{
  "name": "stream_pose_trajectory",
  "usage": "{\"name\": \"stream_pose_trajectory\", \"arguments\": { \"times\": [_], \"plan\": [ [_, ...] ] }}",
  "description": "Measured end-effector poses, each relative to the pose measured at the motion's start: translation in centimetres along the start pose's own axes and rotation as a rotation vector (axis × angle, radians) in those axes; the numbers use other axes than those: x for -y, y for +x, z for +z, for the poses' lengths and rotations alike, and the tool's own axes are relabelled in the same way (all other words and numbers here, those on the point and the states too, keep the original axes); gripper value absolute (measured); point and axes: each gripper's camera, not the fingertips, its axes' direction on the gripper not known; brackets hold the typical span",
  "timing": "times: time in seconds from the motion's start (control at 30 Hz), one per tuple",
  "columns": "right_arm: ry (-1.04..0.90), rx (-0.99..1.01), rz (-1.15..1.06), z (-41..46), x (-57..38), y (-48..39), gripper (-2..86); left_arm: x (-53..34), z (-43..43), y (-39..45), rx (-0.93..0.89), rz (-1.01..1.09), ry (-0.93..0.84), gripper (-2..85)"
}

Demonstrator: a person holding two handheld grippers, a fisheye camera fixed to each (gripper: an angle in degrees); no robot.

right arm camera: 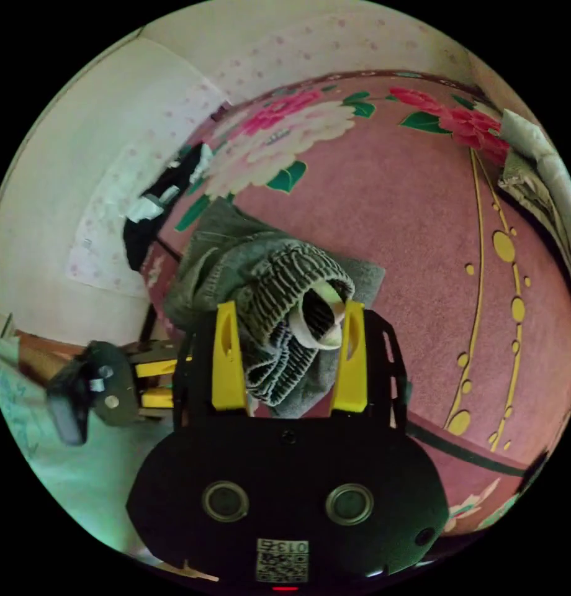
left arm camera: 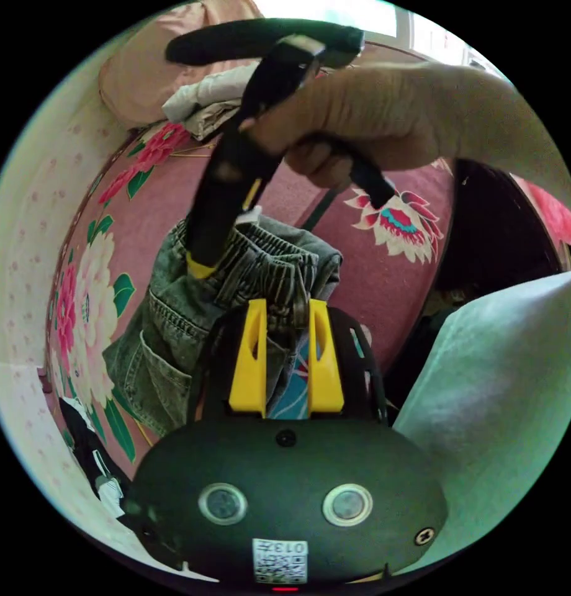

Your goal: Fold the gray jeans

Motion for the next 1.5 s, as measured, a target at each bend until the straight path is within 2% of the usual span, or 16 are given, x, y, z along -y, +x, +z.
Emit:
{"name": "stream_pose_trajectory", "arguments": {
  "times": [0.17,0.27,0.33,0.47,0.6,0.67,0.8,0.87,0.93,1.0,1.03,1.07,1.23,1.33,1.4,1.5],
  "plan": [
    [-0.087,-0.081,-0.075,-0.5,-0.7,-0.1,3.4,-0.1,-6.0,-2.5,-0.056,-0.040,0.140,2.5],
    [-0.045,-0.040,-0.074,-4.2,-2.6,0.7,2.5,-2.1,-9.6,-7.0,0.145,-0.249,0.263,4.2],
    [-0.022,0.017,-0.015,-5.9,-4.1,2.3,2.4,-2.2,-8.9,-10.4,0.194,-0.357,0.233,5.1],
    [-0.033,0.086,0.071,-5.4,-6.6,6.1,4.0,1.0,-1.1,-17.2,0.149,-0.397,-0.027,5.5],
    [-0.116,0.129,0.061,-7.4,-7.5,6.6,4.2,2.3,0.9,-22.5,-0.105,-0.513,-0.103,3.1],
    [-0.141,0.077,-0.005,-9.5,-8.5,5.5,3.5,2.3,-1.1,-22.8,-0.118,-0.490,-0.025,1.2],
    [0.031,-0.133,-0.171,-14.6,-10.5,0.4,1.9,2.8,-4.4,-23.3,0.117,-0.499,0.108,0.2],
    [0.095,-0.143,-0.286,-14.7,-10.7,-2.6,1.1,4.5,-3.4,-24.4,0.120,-0.455,0.067,0.2],
    [0.079,-0.290,-0.398,-13.0,-11.0,-5.3,0.5,6.1,-1.6,-25.6,0.124,-0.426,0.008,0.1],
    [0.072,-0.560,-0.355,-10.2,-11.8,-5.8,0.1,7.1,1.2,-27.7,0.088,-0.447,-0.065,0.1],
    [0.046,-0.588,-0.343,-9.5,-12.1,-5.4,0.0,7.1,2.0,-28.2,0.061,-0.457,-0.087,0.0],
    [-0.052,-0.567,-0.321,-8.4,-13.1,-4.4,-0.1,7.1,3.3,-29.2,-0.012,-0.469,-0.094,0.0],
    [-0.043,-0.495,-0.307,-10.0,-15.7,-2.4,-0.2,6.7,4.5,-32.7,-0.131,-0.545,-0.065,-0.2],
    [-0.038,-0.469,-0.211,-13.6,-14.6,-2.7,-0.2,5.3,1.3,-33.4,-0.013,-0.503,0.028,-0.3],
    [0.141,-0.427,-0.194,-17.0,-15.3,-4.3,-0.1,3.0,-0.4,-32.8,0.081,-0.487,0.066,-0.2],
    [0.115,-0.442,-0.179,-15.8,-15.6,-5.0,-0.1,1.0,0.7,-31.5,0.115,-0.437,0.036,-0.2]
  ]
}}
